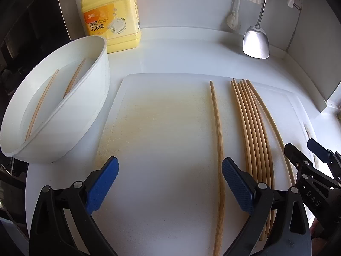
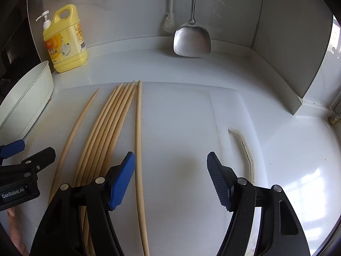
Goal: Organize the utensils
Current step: 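Push one chopstick apart from the bundle with the right tool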
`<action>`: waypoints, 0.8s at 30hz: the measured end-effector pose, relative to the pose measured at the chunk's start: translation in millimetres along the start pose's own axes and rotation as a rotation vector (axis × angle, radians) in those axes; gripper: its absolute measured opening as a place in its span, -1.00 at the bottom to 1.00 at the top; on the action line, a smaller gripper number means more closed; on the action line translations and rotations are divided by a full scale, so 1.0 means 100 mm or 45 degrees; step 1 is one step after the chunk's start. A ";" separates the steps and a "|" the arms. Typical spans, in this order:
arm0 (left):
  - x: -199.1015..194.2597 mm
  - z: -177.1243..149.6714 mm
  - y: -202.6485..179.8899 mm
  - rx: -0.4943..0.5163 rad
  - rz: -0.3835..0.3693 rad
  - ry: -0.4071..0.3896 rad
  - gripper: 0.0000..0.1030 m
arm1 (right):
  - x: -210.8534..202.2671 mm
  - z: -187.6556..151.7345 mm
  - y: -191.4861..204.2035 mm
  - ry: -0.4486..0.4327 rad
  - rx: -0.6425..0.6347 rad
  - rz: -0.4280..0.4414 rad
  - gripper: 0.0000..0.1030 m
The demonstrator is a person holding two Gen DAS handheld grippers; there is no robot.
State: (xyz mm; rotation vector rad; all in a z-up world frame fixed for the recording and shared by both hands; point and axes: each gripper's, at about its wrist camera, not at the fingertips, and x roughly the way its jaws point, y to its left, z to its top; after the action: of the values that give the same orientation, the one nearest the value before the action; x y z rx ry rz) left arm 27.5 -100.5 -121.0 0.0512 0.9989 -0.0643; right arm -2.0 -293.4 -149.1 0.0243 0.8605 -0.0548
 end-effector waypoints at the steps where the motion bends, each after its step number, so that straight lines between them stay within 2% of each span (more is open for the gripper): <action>1: 0.02 0.00 -0.01 0.002 0.003 -0.001 0.86 | 0.00 0.00 0.01 -0.001 -0.009 0.000 0.30; 13: 0.15 0.01 -0.12 0.023 0.004 -0.011 0.82 | 0.10 0.02 0.08 -0.009 -0.041 0.040 0.28; 21: 0.14 0.01 -0.19 0.031 -0.045 -0.060 0.51 | 0.12 0.04 0.12 -0.035 -0.062 0.070 0.14; 24: 0.12 0.02 -0.24 0.056 -0.063 -0.075 0.22 | 0.13 0.07 0.15 -0.037 -0.079 0.078 0.01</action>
State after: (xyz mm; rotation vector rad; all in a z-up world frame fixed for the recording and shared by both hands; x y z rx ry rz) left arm 33.9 -124.9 -130.5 0.0646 0.9400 -0.1325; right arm 12.8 -279.7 -154.8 -0.0082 0.8315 0.0290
